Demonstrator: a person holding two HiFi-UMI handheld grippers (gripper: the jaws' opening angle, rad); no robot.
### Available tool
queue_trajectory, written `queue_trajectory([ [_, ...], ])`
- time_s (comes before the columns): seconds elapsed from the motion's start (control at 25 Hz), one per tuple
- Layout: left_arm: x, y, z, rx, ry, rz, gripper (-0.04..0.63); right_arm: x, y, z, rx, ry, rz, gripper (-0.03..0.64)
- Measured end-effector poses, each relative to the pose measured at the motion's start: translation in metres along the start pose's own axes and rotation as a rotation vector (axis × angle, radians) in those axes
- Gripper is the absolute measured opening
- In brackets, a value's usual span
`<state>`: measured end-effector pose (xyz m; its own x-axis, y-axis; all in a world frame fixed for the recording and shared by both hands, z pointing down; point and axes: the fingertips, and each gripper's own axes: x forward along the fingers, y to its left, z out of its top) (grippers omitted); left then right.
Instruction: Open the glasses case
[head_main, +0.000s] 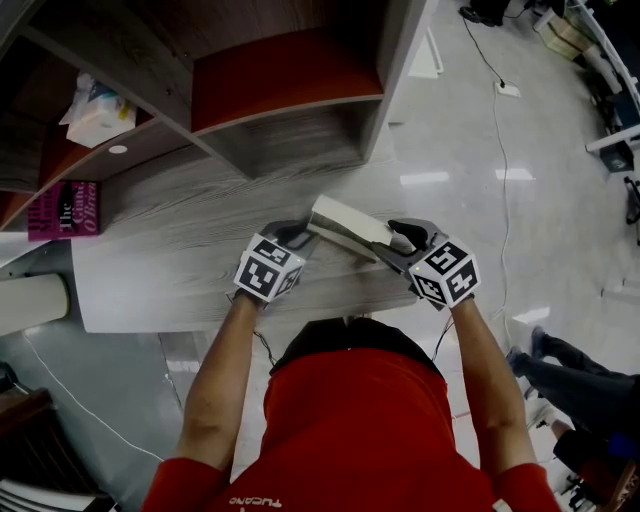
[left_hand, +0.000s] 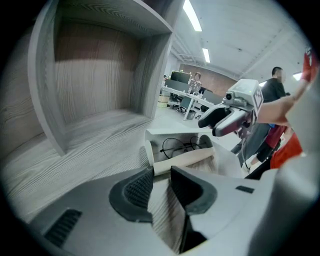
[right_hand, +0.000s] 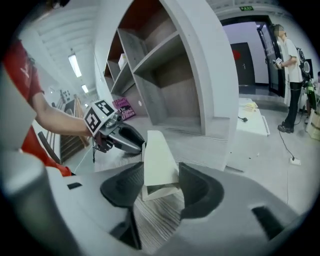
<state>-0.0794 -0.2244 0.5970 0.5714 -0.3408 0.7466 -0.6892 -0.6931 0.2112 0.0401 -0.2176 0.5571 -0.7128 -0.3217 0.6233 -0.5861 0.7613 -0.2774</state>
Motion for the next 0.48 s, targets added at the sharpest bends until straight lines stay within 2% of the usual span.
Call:
queue_trajectory([
  [0.16, 0.0, 0.0, 0.0, 0.002, 0.003, 0.001, 0.104, -0.004, -0.008, 0.011, 0.035, -0.046, -0.004, 0.155],
  [0.32, 0.0, -0.001, 0.0, 0.007, 0.013, 0.006, 0.103, -0.007, -0.023, 0.017, 0.054, -0.07, -0.049, 0.088],
  [0.48, 0.0, -0.001, -0.001, 0.011, 0.018, 0.009, 0.104, -0.007, -0.033, 0.019, 0.061, -0.071, -0.101, 0.077],
])
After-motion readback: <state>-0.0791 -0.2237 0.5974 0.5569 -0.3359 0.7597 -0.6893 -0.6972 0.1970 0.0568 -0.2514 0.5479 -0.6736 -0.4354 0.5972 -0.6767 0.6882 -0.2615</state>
